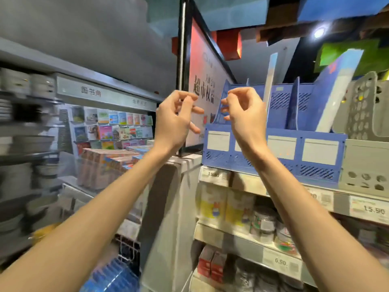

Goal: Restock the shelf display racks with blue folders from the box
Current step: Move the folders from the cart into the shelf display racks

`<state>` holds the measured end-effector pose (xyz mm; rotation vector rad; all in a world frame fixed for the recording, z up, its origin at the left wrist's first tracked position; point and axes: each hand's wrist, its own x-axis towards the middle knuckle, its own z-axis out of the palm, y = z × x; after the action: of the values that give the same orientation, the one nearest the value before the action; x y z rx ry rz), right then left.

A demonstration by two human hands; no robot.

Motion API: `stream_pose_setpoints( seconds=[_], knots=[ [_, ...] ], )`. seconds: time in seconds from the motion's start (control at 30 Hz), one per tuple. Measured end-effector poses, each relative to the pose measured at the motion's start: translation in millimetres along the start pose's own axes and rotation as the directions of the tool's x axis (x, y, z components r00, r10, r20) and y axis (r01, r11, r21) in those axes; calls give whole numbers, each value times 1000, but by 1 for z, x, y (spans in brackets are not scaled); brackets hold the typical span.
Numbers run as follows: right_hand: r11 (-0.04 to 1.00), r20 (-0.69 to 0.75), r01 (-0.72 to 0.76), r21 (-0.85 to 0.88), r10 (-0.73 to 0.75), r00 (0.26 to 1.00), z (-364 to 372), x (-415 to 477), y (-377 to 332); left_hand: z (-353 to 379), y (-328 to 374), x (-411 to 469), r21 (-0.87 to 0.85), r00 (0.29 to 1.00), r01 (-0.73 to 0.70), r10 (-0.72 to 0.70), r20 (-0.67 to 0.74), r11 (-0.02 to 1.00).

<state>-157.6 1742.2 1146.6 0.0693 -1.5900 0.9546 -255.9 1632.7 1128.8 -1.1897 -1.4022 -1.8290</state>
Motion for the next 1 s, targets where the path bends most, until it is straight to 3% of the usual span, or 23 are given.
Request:
stream_pose_setpoints(
  seconds=[0.3, 0.6, 0.83, 1.0],
  knots=[
    [894, 318, -216, 392, 88, 944, 139, -88, -15, -169, -28, -44, 218, 979, 113, -71, -191, 969],
    [826, 539, -444, 348, 211, 815, 286, -195, -7, -317, -85, -106, 324, 915, 262, -127, -382, 909],
    [803, 573, -530, 274, 306, 760, 404, -266, 6, -430, -164, -138, 335, 856, 424, -253, -450, 842],
    [743, 613, -640, 195, 417, 671, 480, -321, 25, -507, -215, -161, 316, 778, 565, -364, -512, 762]
  ],
)
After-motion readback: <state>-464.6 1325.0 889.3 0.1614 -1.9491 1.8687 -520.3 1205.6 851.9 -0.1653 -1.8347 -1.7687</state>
